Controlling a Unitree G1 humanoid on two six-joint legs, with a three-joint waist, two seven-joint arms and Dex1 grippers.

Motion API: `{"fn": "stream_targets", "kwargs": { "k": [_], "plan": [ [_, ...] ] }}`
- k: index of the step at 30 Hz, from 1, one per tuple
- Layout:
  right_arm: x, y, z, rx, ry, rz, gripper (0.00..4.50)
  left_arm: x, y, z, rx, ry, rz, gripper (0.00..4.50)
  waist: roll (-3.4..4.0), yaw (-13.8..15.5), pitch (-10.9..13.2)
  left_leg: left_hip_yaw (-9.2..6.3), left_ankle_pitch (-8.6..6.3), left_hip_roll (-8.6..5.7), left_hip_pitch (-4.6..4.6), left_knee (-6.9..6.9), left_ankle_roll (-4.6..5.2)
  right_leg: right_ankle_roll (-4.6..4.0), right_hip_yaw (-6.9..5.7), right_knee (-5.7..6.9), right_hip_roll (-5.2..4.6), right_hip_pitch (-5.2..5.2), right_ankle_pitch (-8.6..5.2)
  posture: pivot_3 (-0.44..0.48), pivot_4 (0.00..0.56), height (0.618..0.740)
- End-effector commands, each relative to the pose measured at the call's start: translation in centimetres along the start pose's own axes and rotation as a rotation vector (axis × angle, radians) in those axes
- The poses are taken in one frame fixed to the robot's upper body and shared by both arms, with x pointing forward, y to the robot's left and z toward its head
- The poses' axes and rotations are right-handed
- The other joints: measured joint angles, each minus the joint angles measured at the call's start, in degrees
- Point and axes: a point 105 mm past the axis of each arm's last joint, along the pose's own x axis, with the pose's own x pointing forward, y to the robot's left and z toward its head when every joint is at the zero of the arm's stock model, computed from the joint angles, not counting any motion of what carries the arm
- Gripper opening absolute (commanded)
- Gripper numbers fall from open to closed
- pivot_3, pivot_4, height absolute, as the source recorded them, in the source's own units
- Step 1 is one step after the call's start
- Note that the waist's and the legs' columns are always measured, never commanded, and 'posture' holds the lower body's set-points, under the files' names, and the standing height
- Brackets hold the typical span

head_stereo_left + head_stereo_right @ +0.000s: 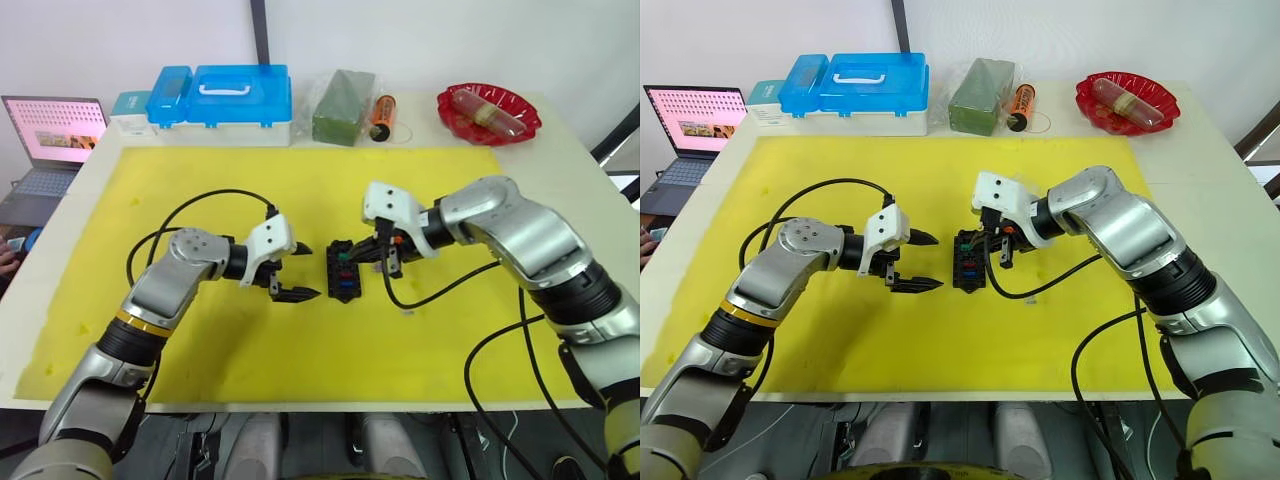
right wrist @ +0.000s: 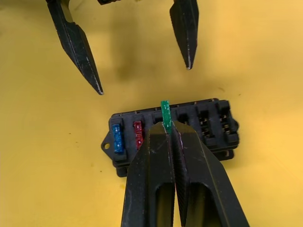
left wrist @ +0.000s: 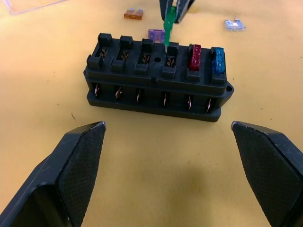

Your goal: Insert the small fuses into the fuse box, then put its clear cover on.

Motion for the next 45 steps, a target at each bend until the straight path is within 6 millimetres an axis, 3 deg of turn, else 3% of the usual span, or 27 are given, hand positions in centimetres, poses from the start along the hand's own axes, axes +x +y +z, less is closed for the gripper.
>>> {"fn": "stream_targets", "kwargs": {
  "k": [1,45],
  "plan": [
    [-0.3,0.1,0.8,-0.023,-0.013,-0.011,0.0,-0.3,0.3,1.1,0.04,-0.027,0.016,4.46,0.0,0.0,0.0,0.0,0.0,0.0,0.0,0.0,0.0,0.0,0.0,0.01,0.0,0.0,0.0,0.0,0.15,0.74],
    [0.9,-0.1,-0.8,-0.042,0.03,0.007,0.0,-0.4,0.3,2.1,0.038,-0.061,0.033,4.46,0.0,-0.02,0.0,-0.01,0.0,-0.01,0.02,0.05,0.0,0.02,0.0,0.13,0.0,0.0,0.02,0.0,0.15,0.74]
  ]
}}
